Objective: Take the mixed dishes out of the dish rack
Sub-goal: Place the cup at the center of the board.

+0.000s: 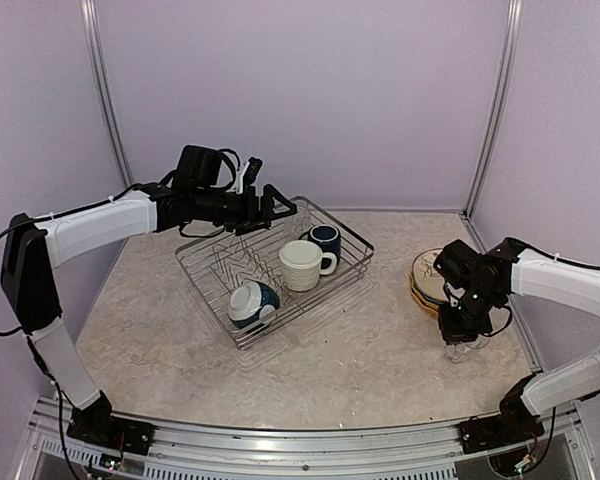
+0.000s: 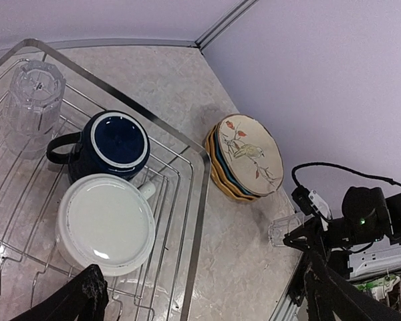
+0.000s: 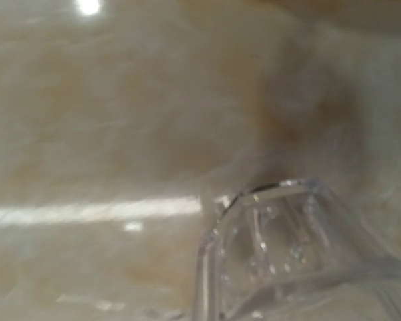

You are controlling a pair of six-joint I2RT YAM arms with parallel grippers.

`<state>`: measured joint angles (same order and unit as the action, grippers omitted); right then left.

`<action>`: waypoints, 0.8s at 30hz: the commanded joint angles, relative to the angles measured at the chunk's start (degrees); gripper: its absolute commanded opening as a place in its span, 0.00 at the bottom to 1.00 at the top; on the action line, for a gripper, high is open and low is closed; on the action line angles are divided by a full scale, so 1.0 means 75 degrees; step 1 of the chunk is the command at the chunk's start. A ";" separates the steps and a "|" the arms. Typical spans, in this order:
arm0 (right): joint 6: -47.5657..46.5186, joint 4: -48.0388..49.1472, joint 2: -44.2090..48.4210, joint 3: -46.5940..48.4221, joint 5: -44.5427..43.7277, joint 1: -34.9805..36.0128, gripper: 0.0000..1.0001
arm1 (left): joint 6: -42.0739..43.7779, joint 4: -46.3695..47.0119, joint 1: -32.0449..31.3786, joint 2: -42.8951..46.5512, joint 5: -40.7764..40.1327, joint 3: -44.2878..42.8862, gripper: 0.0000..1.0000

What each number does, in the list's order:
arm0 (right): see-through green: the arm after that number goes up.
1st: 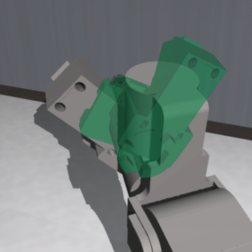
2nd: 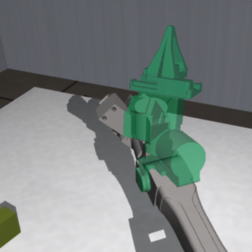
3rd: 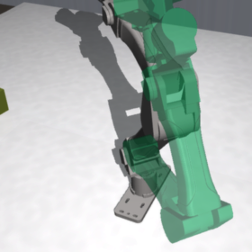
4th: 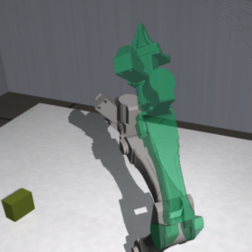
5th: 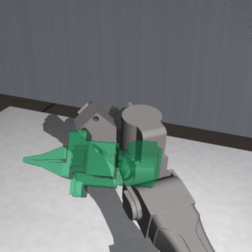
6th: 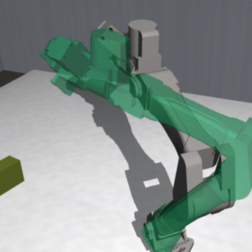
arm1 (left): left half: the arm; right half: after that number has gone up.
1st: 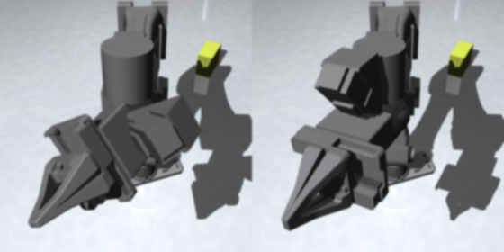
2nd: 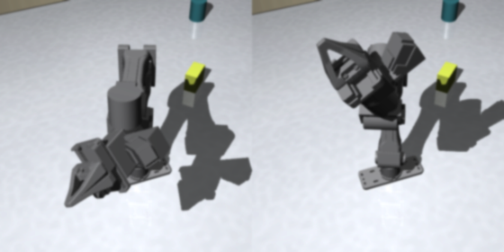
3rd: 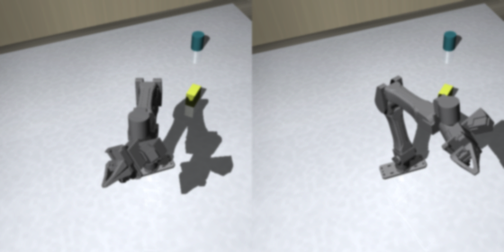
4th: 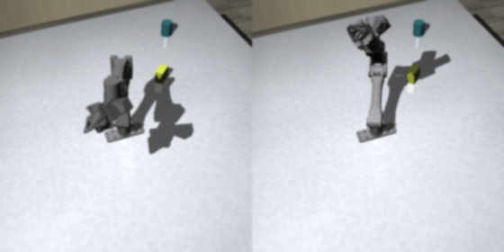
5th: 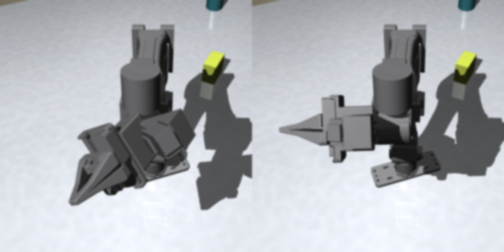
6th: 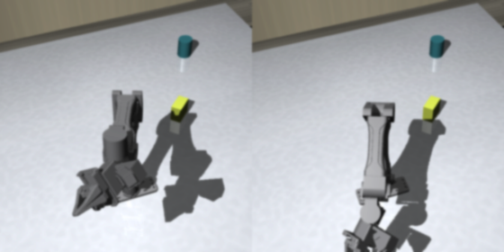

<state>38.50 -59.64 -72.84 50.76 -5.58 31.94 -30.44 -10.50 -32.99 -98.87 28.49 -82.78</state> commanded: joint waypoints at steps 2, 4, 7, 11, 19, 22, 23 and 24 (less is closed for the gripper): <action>0.0605 0.0869 0.0122 -0.0516 -0.0598 -0.0430 0.00 | 0.0221 -0.1272 -0.0219 -0.0266 -0.0095 -0.0437 0.99; 0.0617 0.0950 0.0153 -0.0629 -0.0719 -0.0530 0.02 | 0.0449 -0.1733 -0.0354 -0.0301 -0.0384 -0.0595 0.99; 0.0612 0.0891 0.0068 -0.0725 -0.1086 -0.0707 0.06 | 0.0718 -0.2357 -0.0546 -0.0423 -0.0932 -0.0822 0.99; 0.0499 0.1093 -0.0040 -0.0776 -0.1208 -0.0876 0.16 | 0.0732 -0.2618 -0.0554 -0.0575 -0.1247 -0.1030 0.99; 0.0398 0.1085 0.0017 -0.0534 -0.1388 -0.0908 0.51 | 0.0859 -0.3671 -0.0246 -0.1923 -0.2030 -0.3019 0.99; 0.0204 0.0965 0.0351 -0.0302 -0.1402 -0.0908 0.68 | 0.1001 -0.3825 -0.0064 -0.2525 -0.2394 -0.3766 0.99; 0.0111 0.0952 0.0513 -0.0221 -0.1371 -0.0911 0.74 | 0.1061 -0.3885 -0.0013 -0.2683 -0.2464 -0.4043 0.99; 0.0012 0.0941 0.0659 -0.0095 -0.1322 -0.0914 0.78 | 0.1113 -0.3999 0.0050 -0.2900 -0.2535 -0.4361 0.98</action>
<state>40.75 -51.92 -72.20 46.44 -14.92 25.58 -24.75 -35.33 -34.33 -115.72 14.04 -108.55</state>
